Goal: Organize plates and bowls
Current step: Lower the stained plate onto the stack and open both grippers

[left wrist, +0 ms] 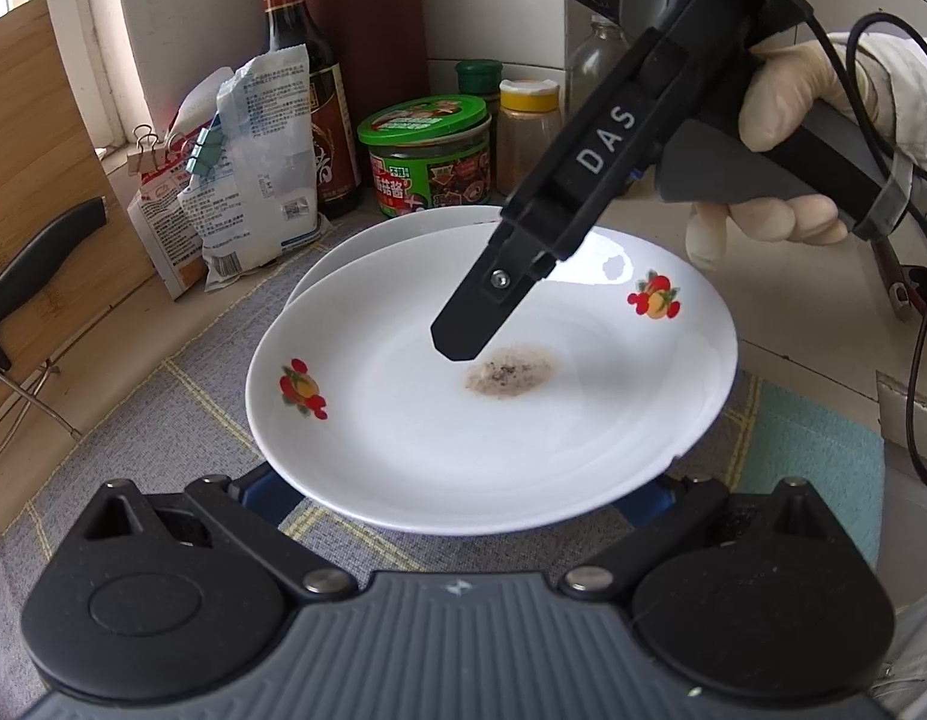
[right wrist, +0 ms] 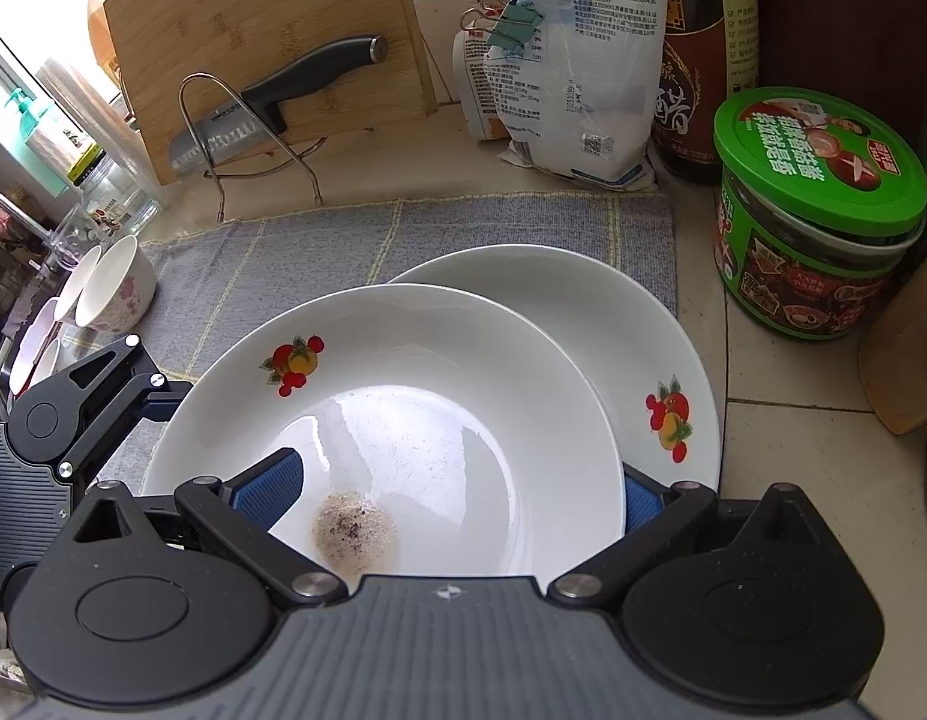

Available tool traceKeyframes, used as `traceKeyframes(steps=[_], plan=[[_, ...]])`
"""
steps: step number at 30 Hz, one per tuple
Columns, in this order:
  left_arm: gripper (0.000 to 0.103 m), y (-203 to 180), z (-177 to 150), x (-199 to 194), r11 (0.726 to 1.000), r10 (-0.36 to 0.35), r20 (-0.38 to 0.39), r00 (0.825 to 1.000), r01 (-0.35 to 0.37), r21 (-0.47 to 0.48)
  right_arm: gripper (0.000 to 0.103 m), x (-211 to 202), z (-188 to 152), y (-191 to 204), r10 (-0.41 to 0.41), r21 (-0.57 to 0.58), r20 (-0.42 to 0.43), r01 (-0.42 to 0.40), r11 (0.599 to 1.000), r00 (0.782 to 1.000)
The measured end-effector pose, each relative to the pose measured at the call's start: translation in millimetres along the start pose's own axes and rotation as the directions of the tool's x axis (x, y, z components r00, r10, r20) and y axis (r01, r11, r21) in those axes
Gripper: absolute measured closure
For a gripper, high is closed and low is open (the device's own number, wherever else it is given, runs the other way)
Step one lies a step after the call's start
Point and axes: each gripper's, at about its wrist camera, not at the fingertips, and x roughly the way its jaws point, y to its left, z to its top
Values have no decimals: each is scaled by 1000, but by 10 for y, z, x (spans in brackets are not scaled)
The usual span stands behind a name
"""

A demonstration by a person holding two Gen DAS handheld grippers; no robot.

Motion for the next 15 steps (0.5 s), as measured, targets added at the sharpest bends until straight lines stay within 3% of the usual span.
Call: traceKeyframes(steps=[15], plan=[[1, 3, 43, 54, 999, -28, -10, 1000, 28, 33, 0, -56, -44, -72, -26, 32, 4, 26, 999, 1000]])
